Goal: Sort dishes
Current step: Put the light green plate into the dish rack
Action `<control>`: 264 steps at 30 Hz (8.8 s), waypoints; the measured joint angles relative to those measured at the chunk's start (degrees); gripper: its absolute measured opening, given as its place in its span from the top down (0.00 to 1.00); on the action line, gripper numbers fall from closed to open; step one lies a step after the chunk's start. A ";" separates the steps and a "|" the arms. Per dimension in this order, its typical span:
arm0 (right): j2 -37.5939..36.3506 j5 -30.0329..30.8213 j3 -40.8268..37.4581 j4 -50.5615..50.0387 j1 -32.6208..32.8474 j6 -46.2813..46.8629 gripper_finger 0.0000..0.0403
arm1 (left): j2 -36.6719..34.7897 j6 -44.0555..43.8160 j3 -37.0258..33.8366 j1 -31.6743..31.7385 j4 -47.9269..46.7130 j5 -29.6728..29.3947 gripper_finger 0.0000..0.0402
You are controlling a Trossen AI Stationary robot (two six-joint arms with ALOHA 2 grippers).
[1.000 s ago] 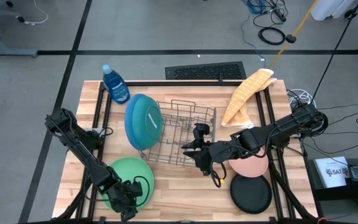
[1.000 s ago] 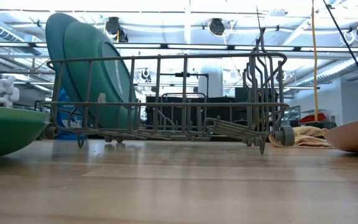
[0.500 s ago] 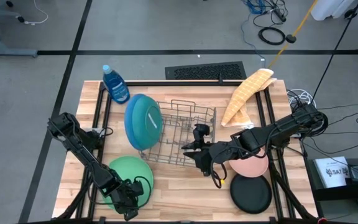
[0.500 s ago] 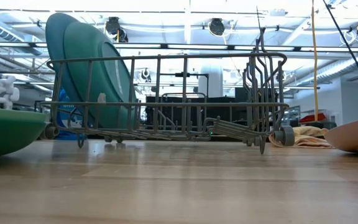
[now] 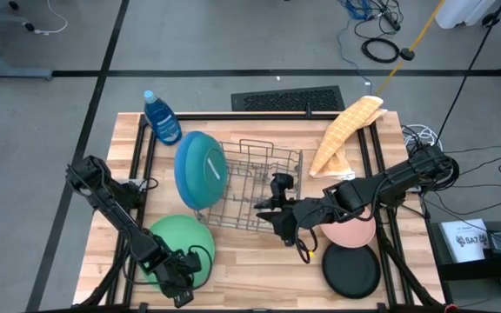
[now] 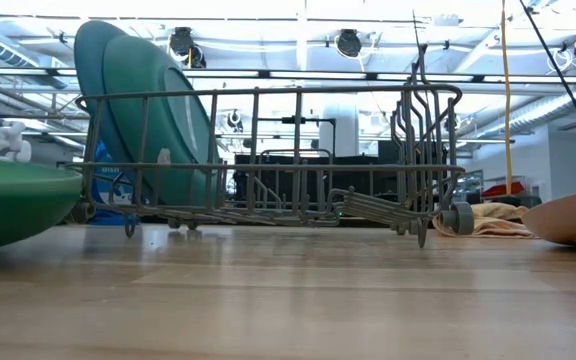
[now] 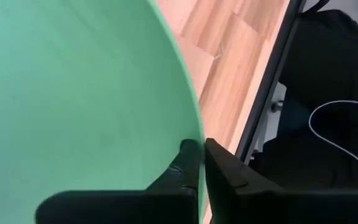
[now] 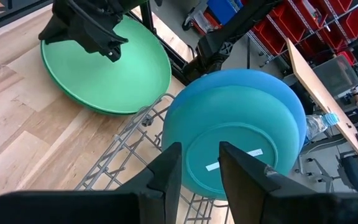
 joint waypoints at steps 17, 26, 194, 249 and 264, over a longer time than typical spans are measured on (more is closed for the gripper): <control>0.00 0.02 0.00 -0.17 0.02 -0.03 0.75 | -4.70 0.41 -0.33 -0.01 -1.97 -1.86 1.00; 0.00 0.00 0.00 -0.35 0.02 -0.02 0.75 | -4.79 2.97 -0.31 0.01 1.39 -1.93 0.82; 9.76 -15.39 0.07 2.80 0.87 0.22 0.71 | 4.74 7.66 27.19 -1.26 -28.32 -5.01 1.00; 35.92 -20.86 3.47 32.61 3.79 -23.95 0.97 | 4.56 14.10 27.26 2.26 -19.59 -3.88 0.89; 34.56 -20.82 3.76 32.86 5.64 -24.13 0.96 | 4.66 13.64 27.21 2.15 -17.95 0.14 0.68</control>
